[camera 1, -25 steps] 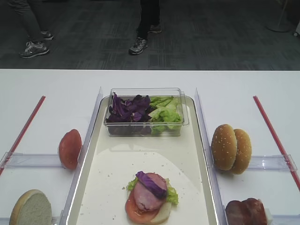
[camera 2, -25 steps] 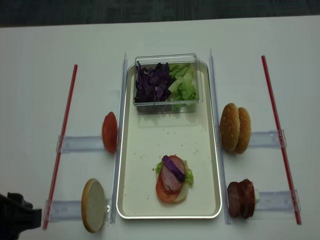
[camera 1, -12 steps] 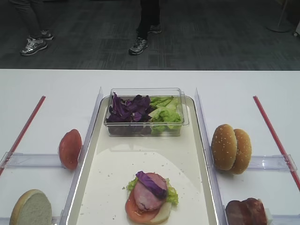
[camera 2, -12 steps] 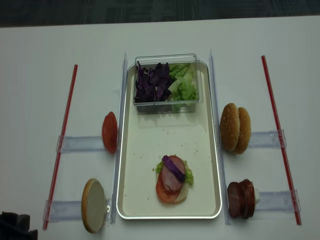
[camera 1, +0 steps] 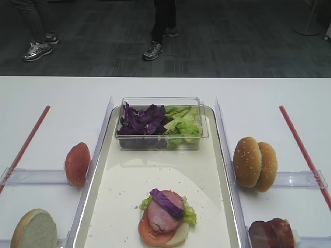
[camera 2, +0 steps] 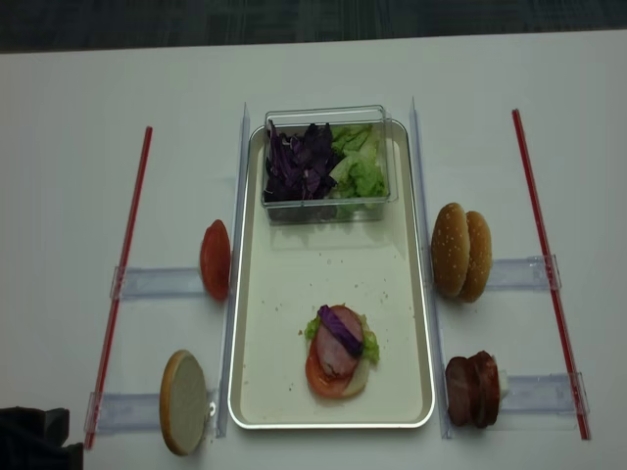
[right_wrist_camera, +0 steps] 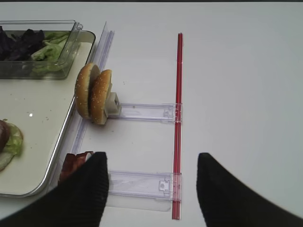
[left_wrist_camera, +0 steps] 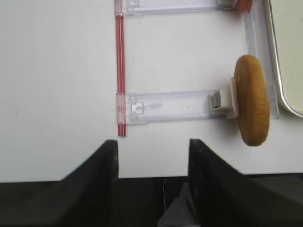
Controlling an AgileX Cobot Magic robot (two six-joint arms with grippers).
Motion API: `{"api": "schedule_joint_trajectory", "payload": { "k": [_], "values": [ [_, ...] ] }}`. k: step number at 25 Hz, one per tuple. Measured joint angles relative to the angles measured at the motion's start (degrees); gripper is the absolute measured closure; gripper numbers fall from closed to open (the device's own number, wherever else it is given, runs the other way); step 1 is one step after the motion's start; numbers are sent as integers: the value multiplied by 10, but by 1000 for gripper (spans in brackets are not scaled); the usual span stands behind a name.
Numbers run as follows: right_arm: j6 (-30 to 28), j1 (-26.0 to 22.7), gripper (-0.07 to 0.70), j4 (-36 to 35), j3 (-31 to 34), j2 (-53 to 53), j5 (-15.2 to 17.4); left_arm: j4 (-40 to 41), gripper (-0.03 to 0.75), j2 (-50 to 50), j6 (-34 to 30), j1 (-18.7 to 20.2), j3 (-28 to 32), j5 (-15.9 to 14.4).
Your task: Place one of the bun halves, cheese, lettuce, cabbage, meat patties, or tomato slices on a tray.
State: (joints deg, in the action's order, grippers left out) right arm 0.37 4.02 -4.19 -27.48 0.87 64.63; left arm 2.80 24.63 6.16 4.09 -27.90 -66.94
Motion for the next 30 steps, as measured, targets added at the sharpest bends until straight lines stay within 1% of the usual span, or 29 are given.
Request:
{"api": "schedule_joint_trajectory", "payload": {
  "k": [16,30],
  "values": [
    [0,0,186,0,0,0,0,-1,401,-163,-2,0,2,-2],
    [0,0,186,0,0,0,0,-1,401,-245,-2,0,2,-7]
  ]
}}
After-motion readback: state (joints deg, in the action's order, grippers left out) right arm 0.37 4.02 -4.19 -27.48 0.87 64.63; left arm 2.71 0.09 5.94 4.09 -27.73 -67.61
